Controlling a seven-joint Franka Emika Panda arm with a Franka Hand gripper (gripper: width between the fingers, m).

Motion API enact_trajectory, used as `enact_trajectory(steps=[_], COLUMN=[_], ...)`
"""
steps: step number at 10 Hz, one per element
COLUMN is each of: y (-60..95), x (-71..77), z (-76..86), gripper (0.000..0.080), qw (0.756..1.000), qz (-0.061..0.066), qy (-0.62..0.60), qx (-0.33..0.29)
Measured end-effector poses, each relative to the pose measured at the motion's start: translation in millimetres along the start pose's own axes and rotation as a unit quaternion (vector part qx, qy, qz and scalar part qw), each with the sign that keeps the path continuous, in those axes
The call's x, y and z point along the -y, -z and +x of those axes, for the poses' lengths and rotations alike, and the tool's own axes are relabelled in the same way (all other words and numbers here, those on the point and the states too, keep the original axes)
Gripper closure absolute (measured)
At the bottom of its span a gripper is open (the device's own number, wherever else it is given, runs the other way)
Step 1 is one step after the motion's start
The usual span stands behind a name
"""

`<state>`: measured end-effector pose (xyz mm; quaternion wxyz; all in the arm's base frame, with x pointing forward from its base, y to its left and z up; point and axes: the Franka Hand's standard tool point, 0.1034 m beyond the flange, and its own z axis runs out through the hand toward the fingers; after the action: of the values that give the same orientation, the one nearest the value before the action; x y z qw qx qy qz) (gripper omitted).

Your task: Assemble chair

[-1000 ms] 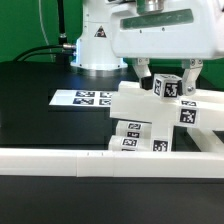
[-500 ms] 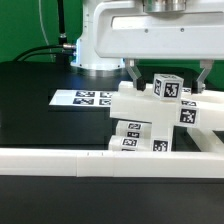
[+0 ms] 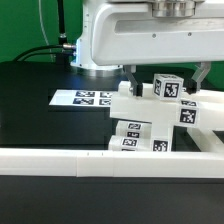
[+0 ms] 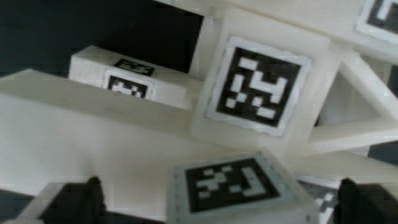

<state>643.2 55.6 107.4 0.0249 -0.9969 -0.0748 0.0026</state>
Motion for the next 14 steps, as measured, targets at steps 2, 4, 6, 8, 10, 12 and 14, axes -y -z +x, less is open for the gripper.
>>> enact_trajectory(steps=[2,4,6,8,10,12,14], y=[-0.5,-0.5,-0.5,-0.5,-0.8,-0.9,-0.9], x=[-0.8,-1.1,-1.1,-1.0,-0.4,-0.7,-0.3], z=[-0.5,-0.5,-0.5,-0.5,-0.2,-0.1,0.1], gripper=[0.0151,0.0422,0.0536,0.0534,0.0534,0.0534,0.0534], qw=[0.999,0.999,0.999,1.0,0.998,0.985,0.966], qz=[-0.003,-0.003,-0.003,-0.003,0.0,0.004,0.008], qy=[0.052,0.048,0.038,0.019,-0.063,-0.171,-0.258], qx=[0.001,0.001,0.001,0.001,-0.001,-0.019,-0.03])
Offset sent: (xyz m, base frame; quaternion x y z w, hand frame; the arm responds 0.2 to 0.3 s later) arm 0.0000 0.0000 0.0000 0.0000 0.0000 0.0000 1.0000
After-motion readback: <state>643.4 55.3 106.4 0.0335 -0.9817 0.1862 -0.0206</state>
